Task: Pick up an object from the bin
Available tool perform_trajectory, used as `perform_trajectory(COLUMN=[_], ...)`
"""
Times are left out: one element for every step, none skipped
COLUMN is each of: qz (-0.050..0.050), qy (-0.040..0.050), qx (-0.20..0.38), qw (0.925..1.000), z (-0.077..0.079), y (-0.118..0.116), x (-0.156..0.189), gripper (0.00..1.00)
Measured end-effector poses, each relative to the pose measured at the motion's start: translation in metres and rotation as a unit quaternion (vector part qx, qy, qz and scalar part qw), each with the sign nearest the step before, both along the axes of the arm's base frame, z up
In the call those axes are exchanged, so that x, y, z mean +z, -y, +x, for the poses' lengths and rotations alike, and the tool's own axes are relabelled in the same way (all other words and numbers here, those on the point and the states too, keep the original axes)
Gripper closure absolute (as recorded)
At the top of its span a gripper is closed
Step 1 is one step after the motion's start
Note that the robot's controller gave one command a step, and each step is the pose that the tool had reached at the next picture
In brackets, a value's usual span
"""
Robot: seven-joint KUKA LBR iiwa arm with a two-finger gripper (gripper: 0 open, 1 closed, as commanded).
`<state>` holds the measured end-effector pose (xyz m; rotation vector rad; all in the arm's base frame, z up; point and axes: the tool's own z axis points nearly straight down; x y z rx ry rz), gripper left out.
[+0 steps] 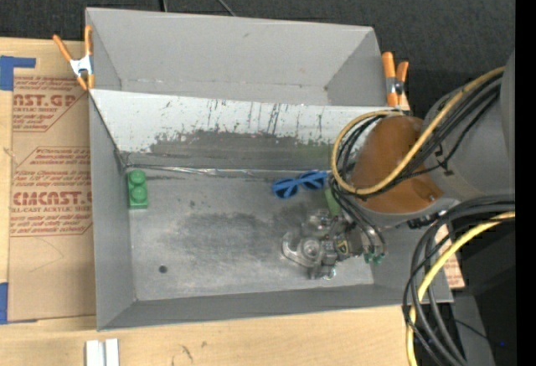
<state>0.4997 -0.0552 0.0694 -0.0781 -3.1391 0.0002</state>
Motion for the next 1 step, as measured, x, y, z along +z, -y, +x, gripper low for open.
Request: perform_trajectory(qz=[-0.001], qy=[0.0051], qx=[0.03], qw=[0.9995], z=[0.0141], y=[0.0155], x=[0.1474], gripper=[1.0])
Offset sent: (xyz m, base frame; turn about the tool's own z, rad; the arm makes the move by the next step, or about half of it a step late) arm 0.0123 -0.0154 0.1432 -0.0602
